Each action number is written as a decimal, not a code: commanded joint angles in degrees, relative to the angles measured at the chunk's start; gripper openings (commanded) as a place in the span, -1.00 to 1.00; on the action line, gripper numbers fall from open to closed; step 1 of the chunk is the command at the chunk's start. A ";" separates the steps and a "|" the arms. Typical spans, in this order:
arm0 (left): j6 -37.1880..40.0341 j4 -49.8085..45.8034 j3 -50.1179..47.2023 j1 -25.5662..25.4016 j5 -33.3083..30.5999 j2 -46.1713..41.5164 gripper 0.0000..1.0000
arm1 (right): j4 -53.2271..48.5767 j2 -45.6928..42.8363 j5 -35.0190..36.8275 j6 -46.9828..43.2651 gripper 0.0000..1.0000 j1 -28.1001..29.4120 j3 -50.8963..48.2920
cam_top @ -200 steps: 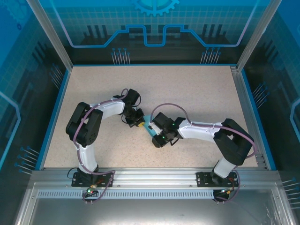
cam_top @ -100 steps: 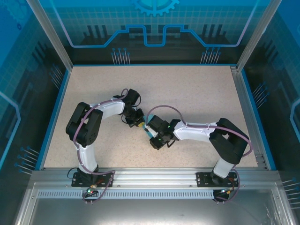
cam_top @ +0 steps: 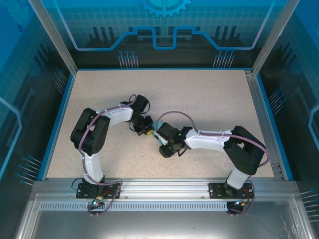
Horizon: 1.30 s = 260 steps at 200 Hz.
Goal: Fold a paper plane with a square sheet of paper (pick it up from the middle)
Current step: Fold the wing for the fifth time at the center of the table.
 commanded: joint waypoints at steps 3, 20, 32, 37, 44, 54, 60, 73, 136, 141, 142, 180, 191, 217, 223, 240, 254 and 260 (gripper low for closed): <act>0.51 -2.30 0.99 0.23 0.82 0.89 -0.96 | 0.35 0.87 0.79 0.64 -0.46 1.08 1.44; 0.42 -2.22 0.75 0.28 0.73 0.66 -0.96 | -0.28 1.46 1.77 0.84 -0.51 1.04 1.61; 0.52 -2.26 0.63 0.24 0.81 0.57 -0.96 | -0.64 0.65 1.87 0.42 -0.45 1.32 1.74; 0.44 -2.20 0.59 0.20 0.82 0.63 -0.96 | -0.61 0.07 1.72 0.21 -0.43 1.52 1.79; 0.49 -2.08 0.71 0.28 0.89 0.66 -0.96 | -0.70 -1.06 1.61 0.01 -0.42 1.63 1.90; 0.53 -2.21 0.76 0.28 0.90 0.66 -0.97 | -0.26 -3.18 1.37 -0.42 -0.41 1.84 1.44; 0.53 -2.18 0.78 0.28 0.90 0.66 -0.96 | 0.42 -4.60 1.19 -0.79 -0.40 1.96 0.79; 0.42 -2.21 0.91 0.23 0.90 0.61 -0.96 | 2.04 -7.78 1.06 -1.23 -0.34 1.92 -0.78; 0.49 -2.09 0.83 0.27 0.99 0.66 -0.97 | 2.62 -6.61 3.55 -1.26 -0.18 0.74 -1.22; 0.51 -2.04 0.78 0.21 1.08 0.65 -0.97 | 2.48 -5.78 3.50 -1.23 -0.17 0.74 -0.63; 0.52 -2.04 0.81 0.20 1.08 0.61 -0.97 | 2.46 -5.62 3.52 -1.21 -0.17 0.69 -0.51; 0.47 -2.15 0.82 0.20 1.06 0.39 -0.97 | 1.91 -1.02 6.27 -1.85 -0.15 0.78 2.89; 0.49 -2.21 0.88 0.20 1.17 0.39 -0.97 | 1.86 -0.15 7.03 -2.27 -0.14 0.86 3.76; 0.57 -2.22 1.00 0.20 1.25 0.39 -0.97 | 2.18 2.38 7.78 -3.67 -0.12 1.01 5.75; 0.62 -2.30 1.14 0.24 1.34 0.39 -0.97 | 2.06 3.20 8.08 -4.02 -0.12 1.15 6.49; 0.62 -2.41 1.22 0.28 1.26 0.33 -0.97 | 1.43 5.34 10.10 -5.01 -0.14 1.89 8.10; 0.62 -2.43 1.26 0.23 1.29 0.22 -0.96 | 1.04 6.75 12.38 -5.20 -0.16 2.44 8.91; 0.62 -2.46 1.33 0.23 1.34 0.26 -0.97 | 1.17 7.10 13.11 -5.38 -0.17 2.70 9.02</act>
